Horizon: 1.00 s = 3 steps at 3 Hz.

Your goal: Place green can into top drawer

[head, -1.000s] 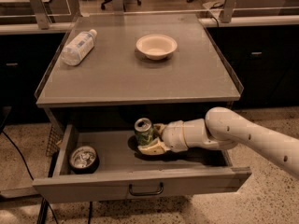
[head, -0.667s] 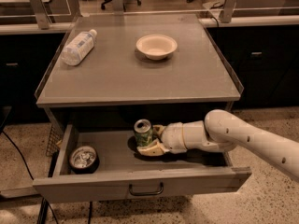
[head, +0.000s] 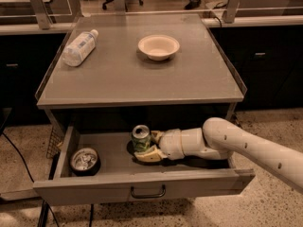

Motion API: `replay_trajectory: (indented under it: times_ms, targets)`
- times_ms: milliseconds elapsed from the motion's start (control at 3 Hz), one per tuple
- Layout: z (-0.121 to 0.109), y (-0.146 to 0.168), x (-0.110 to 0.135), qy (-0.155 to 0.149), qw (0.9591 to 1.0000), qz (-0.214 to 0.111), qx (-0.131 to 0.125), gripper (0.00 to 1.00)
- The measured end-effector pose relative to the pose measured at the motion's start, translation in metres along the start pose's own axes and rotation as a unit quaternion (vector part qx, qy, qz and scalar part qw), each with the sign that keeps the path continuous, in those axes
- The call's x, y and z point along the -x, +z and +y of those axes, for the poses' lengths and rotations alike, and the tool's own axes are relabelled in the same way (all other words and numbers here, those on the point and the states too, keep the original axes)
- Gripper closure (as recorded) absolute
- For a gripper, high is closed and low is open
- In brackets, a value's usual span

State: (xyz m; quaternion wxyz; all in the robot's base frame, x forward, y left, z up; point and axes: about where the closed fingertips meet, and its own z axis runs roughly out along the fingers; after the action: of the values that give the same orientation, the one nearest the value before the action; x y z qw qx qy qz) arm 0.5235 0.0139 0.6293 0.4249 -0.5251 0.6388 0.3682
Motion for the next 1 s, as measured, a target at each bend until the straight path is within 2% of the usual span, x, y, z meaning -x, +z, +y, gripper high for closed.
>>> replay_trajectory:
  times_ms: [333,667,1000]
  targets:
    - [0.001,0.0036,-0.0034,0.002,1.0,-0.001,0.002,1.0]
    - [0.0011,0.0036,-0.0034,0.002,1.0,-0.001,0.002,0.84]
    - [0.0011,0.0036,-0.0034,0.002,1.0,-0.001,0.003,0.53]
